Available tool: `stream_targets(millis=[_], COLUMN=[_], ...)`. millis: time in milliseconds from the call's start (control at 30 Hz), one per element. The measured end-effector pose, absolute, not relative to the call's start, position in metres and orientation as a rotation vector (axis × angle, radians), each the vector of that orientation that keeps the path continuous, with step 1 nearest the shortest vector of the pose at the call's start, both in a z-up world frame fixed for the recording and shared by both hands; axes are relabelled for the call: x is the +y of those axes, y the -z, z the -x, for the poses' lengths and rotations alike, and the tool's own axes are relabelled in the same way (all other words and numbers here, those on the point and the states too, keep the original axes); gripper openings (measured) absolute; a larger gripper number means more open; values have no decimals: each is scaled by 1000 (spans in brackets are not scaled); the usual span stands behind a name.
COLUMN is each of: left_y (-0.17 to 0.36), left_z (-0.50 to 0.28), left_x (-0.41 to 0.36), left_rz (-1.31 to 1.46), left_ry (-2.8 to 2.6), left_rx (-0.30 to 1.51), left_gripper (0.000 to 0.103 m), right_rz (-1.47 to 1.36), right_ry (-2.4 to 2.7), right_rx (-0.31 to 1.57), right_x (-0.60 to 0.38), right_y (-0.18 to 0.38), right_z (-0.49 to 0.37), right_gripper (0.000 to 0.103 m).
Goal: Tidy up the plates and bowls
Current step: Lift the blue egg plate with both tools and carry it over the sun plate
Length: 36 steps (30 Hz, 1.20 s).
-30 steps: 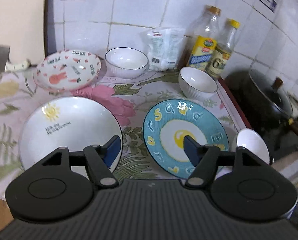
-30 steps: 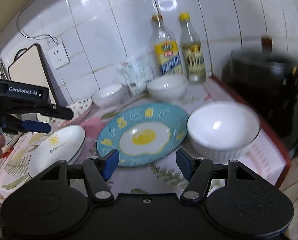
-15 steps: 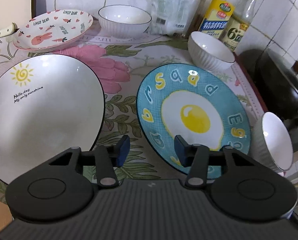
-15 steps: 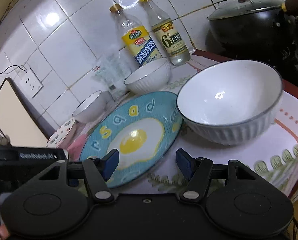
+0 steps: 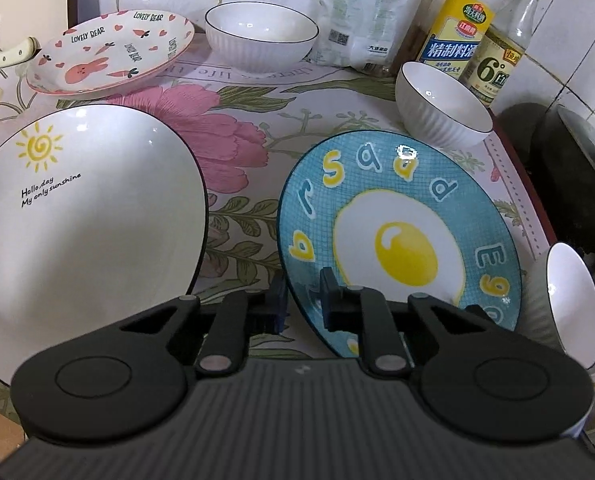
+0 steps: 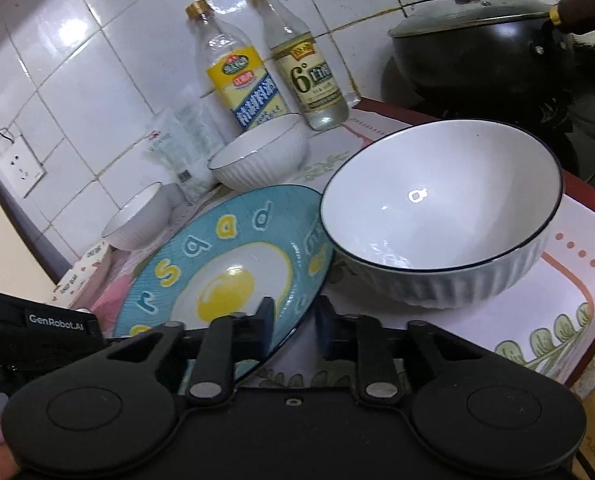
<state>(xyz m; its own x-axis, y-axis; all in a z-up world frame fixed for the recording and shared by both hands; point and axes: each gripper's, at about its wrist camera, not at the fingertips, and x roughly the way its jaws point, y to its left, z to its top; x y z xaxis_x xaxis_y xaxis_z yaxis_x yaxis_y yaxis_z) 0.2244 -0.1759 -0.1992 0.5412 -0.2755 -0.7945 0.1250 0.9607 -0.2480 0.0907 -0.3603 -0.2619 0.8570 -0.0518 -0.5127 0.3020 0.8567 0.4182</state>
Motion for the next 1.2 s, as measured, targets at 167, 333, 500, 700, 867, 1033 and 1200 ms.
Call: stream_targets(millis=[167,333,500,700,867,1033,1200], left_y=[204,202,199,192,180,161,143], left_z=[-230,-230,-238,-230,-217,-205,-190], left_x=[-177,-182,-182,-180,-178,-175,-165], left_rz=[212,158,144,91,69,71,89], left_ry=[223,236,237,221,229,239,243], left_rx=[988,986,1027,1011,982,943,908], left_gripper=[20,21,21,21,21,21,21], right_rz=[-493,-433,-426,-444,-457,-435,-414], right_ry=[216,237,217,174,150,129,100], right_rx=[526,567,634,671,669,641,609], right_x=[-357,-351,-353,-347,-351,-352,-347], right_y=[261,256,249,246,239,223,199], right_z=[-94,-101,-106,-98,-90,-82,-72], right_gripper=[25,26,25,25,25,25,25])
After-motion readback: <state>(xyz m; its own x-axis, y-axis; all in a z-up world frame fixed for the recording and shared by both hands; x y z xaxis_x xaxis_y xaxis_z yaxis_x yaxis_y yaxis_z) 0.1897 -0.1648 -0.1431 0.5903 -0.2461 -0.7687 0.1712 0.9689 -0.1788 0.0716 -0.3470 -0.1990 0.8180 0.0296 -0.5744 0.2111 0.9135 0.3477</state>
